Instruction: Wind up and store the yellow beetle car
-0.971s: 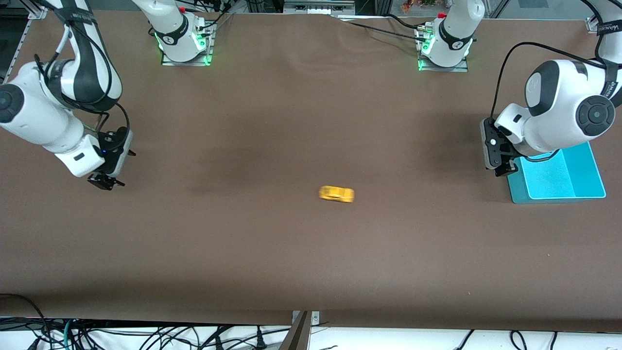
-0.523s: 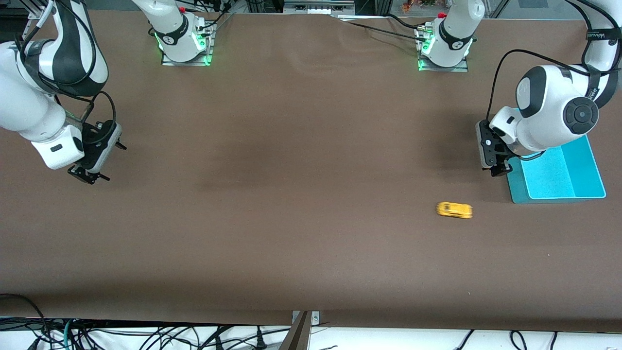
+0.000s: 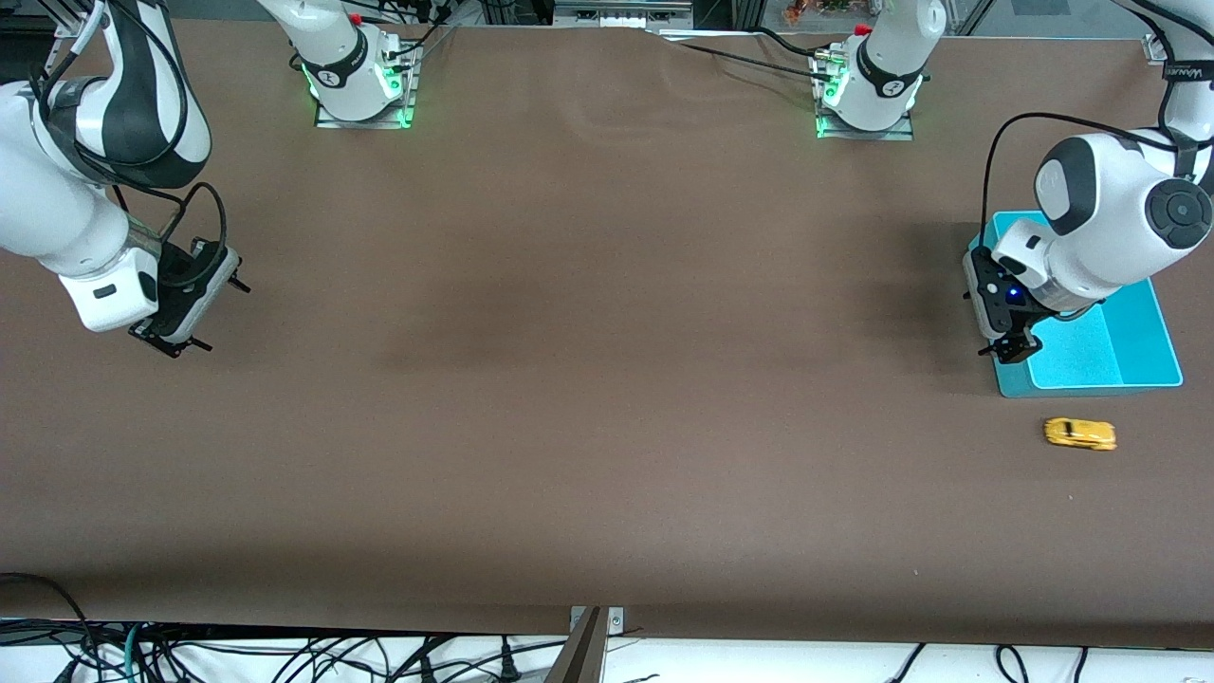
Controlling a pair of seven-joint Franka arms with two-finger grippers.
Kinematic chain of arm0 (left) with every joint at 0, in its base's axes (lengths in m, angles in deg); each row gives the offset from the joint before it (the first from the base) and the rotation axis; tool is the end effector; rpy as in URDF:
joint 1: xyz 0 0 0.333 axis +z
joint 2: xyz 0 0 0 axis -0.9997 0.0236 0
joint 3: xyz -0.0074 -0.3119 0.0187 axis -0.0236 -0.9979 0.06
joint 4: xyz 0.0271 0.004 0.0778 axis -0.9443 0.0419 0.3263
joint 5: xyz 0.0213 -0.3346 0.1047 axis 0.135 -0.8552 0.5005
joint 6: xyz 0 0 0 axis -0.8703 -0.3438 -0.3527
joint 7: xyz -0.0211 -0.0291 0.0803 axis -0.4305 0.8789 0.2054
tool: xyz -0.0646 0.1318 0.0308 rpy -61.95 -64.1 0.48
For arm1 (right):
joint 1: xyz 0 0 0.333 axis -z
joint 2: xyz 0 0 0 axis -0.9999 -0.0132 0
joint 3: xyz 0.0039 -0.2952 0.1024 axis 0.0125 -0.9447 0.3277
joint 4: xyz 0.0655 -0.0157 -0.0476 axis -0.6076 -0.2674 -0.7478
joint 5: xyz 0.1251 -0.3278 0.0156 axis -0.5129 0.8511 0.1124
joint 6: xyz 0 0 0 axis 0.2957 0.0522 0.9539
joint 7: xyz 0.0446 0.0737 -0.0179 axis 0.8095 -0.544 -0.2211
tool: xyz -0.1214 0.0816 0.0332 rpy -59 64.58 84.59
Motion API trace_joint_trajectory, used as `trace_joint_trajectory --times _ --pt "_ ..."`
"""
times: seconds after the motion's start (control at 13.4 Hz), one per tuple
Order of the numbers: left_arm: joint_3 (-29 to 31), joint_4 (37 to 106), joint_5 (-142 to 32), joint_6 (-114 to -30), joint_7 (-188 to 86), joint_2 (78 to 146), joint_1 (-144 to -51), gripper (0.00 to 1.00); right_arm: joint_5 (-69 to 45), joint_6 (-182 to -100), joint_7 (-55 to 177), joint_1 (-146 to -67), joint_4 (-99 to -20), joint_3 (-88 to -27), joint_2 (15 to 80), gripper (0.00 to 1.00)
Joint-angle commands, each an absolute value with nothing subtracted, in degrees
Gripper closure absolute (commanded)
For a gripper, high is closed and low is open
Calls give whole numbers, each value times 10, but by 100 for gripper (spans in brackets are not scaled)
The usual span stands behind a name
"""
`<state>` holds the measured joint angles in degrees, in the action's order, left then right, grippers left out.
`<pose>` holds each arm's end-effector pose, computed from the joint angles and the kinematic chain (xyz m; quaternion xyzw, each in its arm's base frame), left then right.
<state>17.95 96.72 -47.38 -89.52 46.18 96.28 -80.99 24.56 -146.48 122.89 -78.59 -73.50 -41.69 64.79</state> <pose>0.5186 0.0585 0.2950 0.7483 -0.6633 0.0054 0.0076 0.5472 -0.0015 0.3965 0.8346 0.5504 0.0231 0.0004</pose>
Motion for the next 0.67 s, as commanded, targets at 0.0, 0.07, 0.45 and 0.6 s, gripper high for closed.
trace_joint_trajectory --times 0.0,0.07,0.45,0.6 --pt "174 941 -473 -913 474 999 -798 0 240 -1445 1187 -782 -725 -416 659 0" --pt "174 940 -473 -913 474 999 -798 0 240 -1435 1173 -782 -718 -416 659 0" --pt "175 885 -468 -910 479 1010 -782 0 242 -1409 1118 -782 -704 -416 663 0" --pt "175 866 -468 -910 479 1012 -762 0 243 -1409 1082 -783 -704 -416 673 0"
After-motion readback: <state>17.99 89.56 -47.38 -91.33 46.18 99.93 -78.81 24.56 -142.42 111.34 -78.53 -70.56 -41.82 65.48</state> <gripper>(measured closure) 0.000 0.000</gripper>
